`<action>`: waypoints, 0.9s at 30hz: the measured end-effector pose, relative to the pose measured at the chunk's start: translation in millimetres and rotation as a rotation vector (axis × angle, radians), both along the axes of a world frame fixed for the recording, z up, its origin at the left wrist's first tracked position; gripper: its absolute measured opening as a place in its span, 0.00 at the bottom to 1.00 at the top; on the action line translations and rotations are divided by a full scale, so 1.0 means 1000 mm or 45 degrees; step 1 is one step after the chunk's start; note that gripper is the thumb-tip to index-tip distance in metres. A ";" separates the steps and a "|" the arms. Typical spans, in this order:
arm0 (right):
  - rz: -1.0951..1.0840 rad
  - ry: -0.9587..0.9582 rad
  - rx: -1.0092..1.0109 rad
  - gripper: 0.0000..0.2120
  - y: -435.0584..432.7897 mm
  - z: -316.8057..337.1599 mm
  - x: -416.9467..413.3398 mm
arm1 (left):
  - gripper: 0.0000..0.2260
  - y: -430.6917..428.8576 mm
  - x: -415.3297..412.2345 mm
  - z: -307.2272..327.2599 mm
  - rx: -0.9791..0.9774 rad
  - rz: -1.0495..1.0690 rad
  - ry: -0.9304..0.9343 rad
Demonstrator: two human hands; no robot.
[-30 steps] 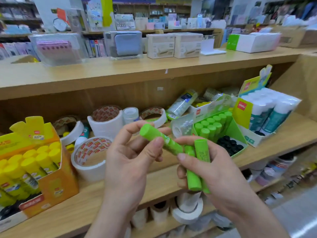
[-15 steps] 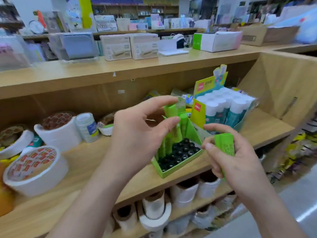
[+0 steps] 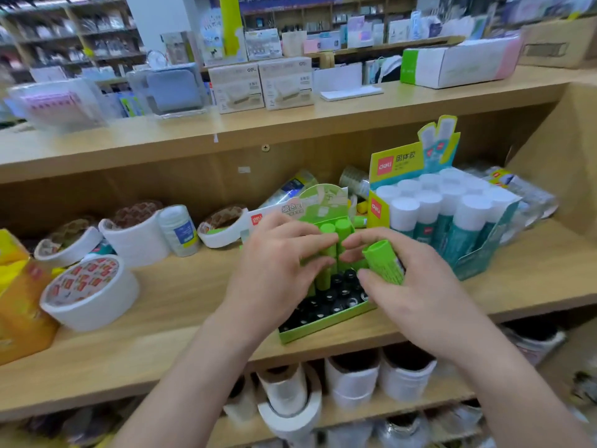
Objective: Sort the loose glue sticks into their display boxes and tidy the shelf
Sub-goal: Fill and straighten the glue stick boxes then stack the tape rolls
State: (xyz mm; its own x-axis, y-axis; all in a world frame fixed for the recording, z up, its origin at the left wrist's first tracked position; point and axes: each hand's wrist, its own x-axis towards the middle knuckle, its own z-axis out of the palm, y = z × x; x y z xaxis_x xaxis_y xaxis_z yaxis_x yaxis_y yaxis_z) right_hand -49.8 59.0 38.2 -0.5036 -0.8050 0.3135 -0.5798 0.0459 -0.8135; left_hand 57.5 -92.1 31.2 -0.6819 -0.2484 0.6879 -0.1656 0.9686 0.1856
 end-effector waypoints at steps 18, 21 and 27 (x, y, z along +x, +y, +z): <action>0.295 -0.732 -0.089 0.22 -0.006 -0.001 -0.013 | 0.17 0.004 0.006 -0.015 -0.120 0.115 -0.185; 0.421 -1.135 -0.340 0.23 -0.003 -0.007 -0.008 | 0.18 0.004 0.008 -0.015 -0.173 0.099 -0.245; 0.480 -1.657 -0.676 0.18 -0.007 -0.014 0.014 | 0.10 0.051 0.025 -0.002 0.023 0.075 0.221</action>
State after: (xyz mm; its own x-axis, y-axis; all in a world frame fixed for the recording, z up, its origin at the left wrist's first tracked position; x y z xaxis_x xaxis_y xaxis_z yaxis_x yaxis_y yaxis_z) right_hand -35.5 51.9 24.2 -0.4475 -0.8880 0.1061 0.6568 -0.4069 -0.6349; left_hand 82.6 -40.9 29.1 -0.5373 -0.2978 0.7891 -0.1860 0.9544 0.2335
